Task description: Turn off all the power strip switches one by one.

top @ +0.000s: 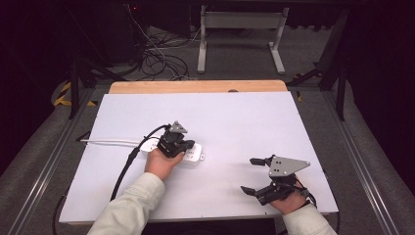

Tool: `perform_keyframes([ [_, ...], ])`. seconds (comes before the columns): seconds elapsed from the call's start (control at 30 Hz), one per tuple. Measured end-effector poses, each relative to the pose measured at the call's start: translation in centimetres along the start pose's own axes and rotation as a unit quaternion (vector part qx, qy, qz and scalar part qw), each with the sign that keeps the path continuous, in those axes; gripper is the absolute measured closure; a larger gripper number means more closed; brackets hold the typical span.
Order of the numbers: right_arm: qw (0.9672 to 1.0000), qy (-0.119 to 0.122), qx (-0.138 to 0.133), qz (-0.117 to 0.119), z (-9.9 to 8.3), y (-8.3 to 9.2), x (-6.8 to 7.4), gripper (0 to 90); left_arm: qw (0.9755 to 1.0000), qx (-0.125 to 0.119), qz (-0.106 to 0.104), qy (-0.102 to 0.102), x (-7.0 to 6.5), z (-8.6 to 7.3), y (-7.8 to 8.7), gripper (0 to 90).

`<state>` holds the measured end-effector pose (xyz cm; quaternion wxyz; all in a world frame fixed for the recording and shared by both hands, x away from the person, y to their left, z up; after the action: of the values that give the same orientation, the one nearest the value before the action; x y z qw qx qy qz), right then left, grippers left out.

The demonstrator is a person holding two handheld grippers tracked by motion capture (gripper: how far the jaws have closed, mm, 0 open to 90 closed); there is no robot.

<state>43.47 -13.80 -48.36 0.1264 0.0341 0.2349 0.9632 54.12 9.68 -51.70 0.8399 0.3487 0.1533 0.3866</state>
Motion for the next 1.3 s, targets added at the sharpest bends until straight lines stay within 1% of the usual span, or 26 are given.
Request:
perform_keyframes([
  [0.23, 1.0, 0.0, 0.001, 0.0, 0.0, 0.0, 0.0, 9.2, 0.9998, 0.001, 0.015, -0.011, -0.3, 0.0, 0.0, 90.0],
  [0.37, 1.0, 0.0, 0.001, 0.0, 0.0, -0.1, 0.0, 9.2, 0.9992, 0.007, 0.032, -0.025, -0.5, 0.1, 0.0, 90.0],
  [0.4, 1.0, -0.001, 0.002, 0.001, 0.0, -0.1, 0.0, 9.2, 0.9994, 0.009, 0.029, -0.019, -0.5, 0.1, -0.1, 90.0],
  [0.43, 1.0, -0.001, 0.002, 0.001, 0.0, -0.1, 0.0, 9.2, 0.9994, 0.013, 0.026, -0.019, -0.4, 0.1, -0.1, 90.0],
  [0.5, 1.0, -0.001, 0.002, 0.001, 0.0, -0.1, 0.0, 9.2, 0.999, 0.013, 0.033, -0.026, -0.5, 0.2, -0.1, 90.0],
  [0.53, 1.0, -0.001, 0.002, 0.001, 0.0, -0.1, 0.1, 9.2, 0.9986, 0.014, 0.039, -0.033, -0.6, 0.1, -0.2, 90.0],
  [0.6, 1.0, 0.0, 0.002, 0.001, 0.0, -0.1, 0.1, 9.2, 0.9983, 0.013, 0.044, -0.035, -0.7, 0.2, -0.1, 90.0],
  [0.63, 1.0, 0.0, 0.002, 0.0, 0.0, -0.1, 0.1, 9.2, 0.9979, 0.017, 0.049, -0.039, -0.7, 0.2, 0.0, 90.0],
  [0.67, 1.0, 0.0, 0.001, 0.0, 0.0, 0.0, 0.1, 9.2, 0.9981, 0.014, 0.05, -0.032, -0.6, 0.5, 0.5, 90.0],
  [0.7, 1.0, 0.0, -0.001, -0.001, 0.0, 0.0, 0.0, 9.2, 0.9994, 0.014, 0.025, -0.019, -0.7, 0.7, 0.8, 90.0],
  [0.73, 1.0, 0.0, -0.002, -0.001, 0.0, 0.1, 0.0, 9.2, 0.9998, 0.005, 0.012, -0.015, -0.7, 1.0, 1.4, 90.0],
  [0.8, 1.0, -0.003, -0.002, -0.003, -0.1, 0.1, -0.2, 9.2, 0.9996, -0.014, 0.011, -0.02, -0.7, 1.5, 2.5, 90.0],
  [0.83, 1.0, -0.005, -0.002, -0.003, -0.1, 0.1, -0.2, 9.2, 0.9996, -0.022, 0.005, -0.017, -0.7, 1.7, 3.0, 90.0],
  [0.9, 1.0, -0.004, -0.002, -0.002, -0.1, 0.1, -0.2, 9.1, 0.9993, -0.035, 0.007, -0.014, -0.4, 2.0, 4.0, 90.0],
  [0.97, 1.0, -0.003, -0.003, -0.003, -0.1, 0.2, -0.2, 9.1, 0.999, -0.042, 0.004, -0.012, -0.1, 2.0, 4.8, 90.0],
  [1.03, 1.0, -0.004, -0.004, -0.004, 0.0, 0.2, -0.2, 9.1, 0.9985, -0.052, 0.01, -0.014, -0.1, 2.0, 5.6, 90.0],
  [1.07, 1.0, -0.004, -0.005, -0.005, 0.0, 0.2, -0.2, 9.1, 0.9982, -0.057, 0.007, -0.016, -0.3, 2.1, 6.1, 89.9],
  [1.1, 1.0, -0.004, -0.005, -0.005, 0.0, 0.2, -0.2, 9.2, 0.9977, -0.065, 0.004, -0.019, -0.4, 2.2, 6.6, 87.7],
  [1.13, 1.0, -0.005, -0.006, -0.005, 0.0, 0.2, -0.2, 9.1, 0.9977, -0.067, -0.003, -0.01, -0.6, 2.3, 7.0, 70.0],
  [1.17, 1.0, -0.005, -0.005, -0.005, 0.0, 0.2, -0.2, 9.1, 0.9973, -0.072, -0.008, -0.012, -0.7, 2.4, 7.5, 67.1],
  [1.2, 0.9999, -0.006, -0.006, -0.006, 0.1, 0.2, -0.3, 9.2, 0.9966, -0.082, -0.007, -0.011, -0.8, 2.5, 8.0, 65.3],
  [1.23, 0.9999, -0.007, -0.006, -0.005, 0.1, 0.2, -0.3, 9.1, 0.9958, -0.09, -0.002, -0.018, -0.8, 2.5, 8.6, 63.5],
  [1.3, 0.9999, -0.007, -0.007, -0.006, 0.1, 0.2, -0.3, 9.1, 0.9942, -0.105, -0.007, -0.021, -1.0, 2.6, 9.5, 59.7],
])
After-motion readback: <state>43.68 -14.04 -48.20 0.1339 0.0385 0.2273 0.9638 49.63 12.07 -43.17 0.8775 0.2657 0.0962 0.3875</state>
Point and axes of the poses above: each handheld gripper's, and its own axes: y roughly backward along the jaws, z roughly out of its top, x roughly to its left, the point moved 8 cm from there along -y, roughly forward along the jaws, and after that the axes turned 8 degrees about z, right-handed, at the moved point
